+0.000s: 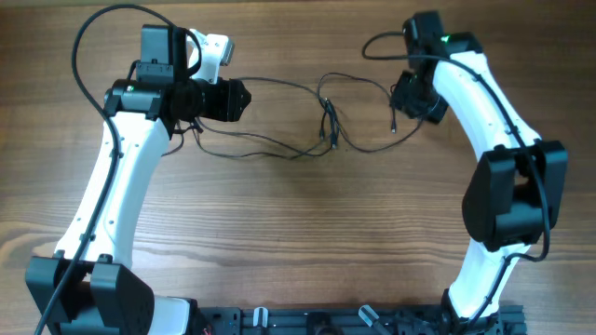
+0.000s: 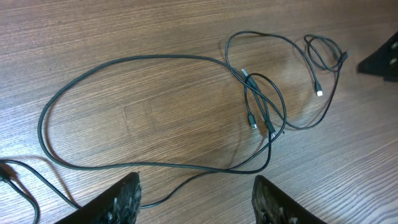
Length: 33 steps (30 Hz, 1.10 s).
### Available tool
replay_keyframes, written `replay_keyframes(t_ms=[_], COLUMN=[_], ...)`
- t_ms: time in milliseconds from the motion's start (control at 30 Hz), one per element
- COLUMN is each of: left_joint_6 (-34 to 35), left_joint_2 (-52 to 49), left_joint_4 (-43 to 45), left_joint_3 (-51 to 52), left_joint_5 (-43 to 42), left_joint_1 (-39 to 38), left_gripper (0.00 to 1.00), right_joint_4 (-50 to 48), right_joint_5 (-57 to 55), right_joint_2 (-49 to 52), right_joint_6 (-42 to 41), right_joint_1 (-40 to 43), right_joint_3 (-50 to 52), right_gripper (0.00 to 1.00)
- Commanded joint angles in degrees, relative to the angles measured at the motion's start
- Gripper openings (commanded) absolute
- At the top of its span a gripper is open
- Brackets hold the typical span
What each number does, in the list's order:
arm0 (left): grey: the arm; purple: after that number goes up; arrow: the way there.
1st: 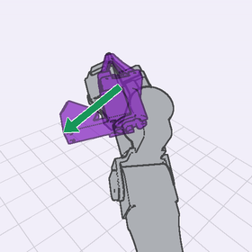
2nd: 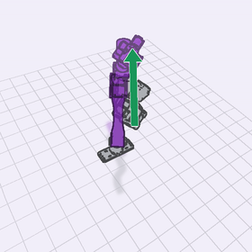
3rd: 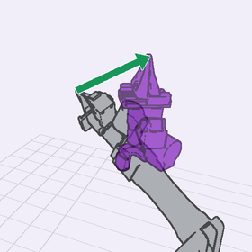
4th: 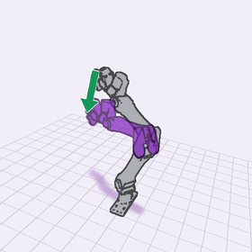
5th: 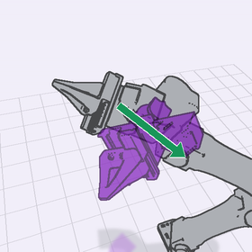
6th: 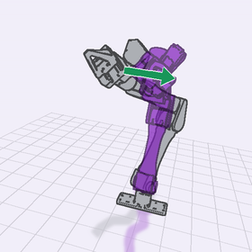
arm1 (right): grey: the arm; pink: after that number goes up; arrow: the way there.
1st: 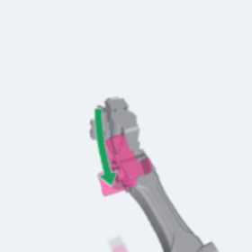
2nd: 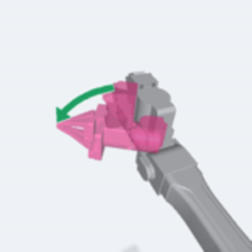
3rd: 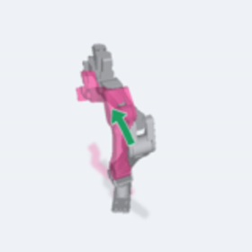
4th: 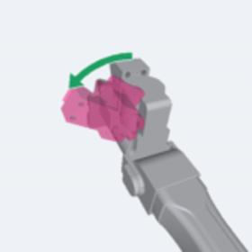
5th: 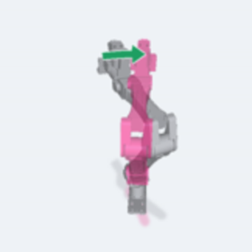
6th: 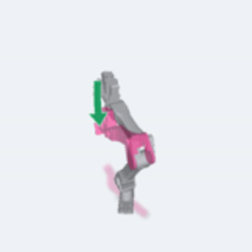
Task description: Untangle cables
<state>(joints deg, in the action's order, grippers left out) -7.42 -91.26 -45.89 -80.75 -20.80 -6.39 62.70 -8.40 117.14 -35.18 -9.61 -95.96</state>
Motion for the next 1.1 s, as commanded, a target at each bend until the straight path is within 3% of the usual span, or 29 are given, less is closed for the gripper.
replay_keyframes(t_ms=[0,500,1067], left_joint_6=[-1.38,-1.9,-2.67], left_joint_2=[1.4,1.4,1.4], left_joint_4=[0.17,0.2,0.22], left_joint_3=[-1.03,-1.03,-1.03], left_joint_5=[0.55,0.55,0.52], left_joint_1=[-0.24,-0.24,-0.24], left_gripper=[0.59,0.59,0.59], right_joint_4=[-1.73,-5.88,-12.59], right_joint_5=[-1.92,-0.57,0.81], right_joint_2=[0.63,0.61,0.61], right_joint_6=[-2.05,-5.22,-7.06], right_joint_1=[-1.77,-4.02,-4.07], right_joint_3=[4.22,13.92,14.32], right_gripper=[0.57,0.57,0.58])
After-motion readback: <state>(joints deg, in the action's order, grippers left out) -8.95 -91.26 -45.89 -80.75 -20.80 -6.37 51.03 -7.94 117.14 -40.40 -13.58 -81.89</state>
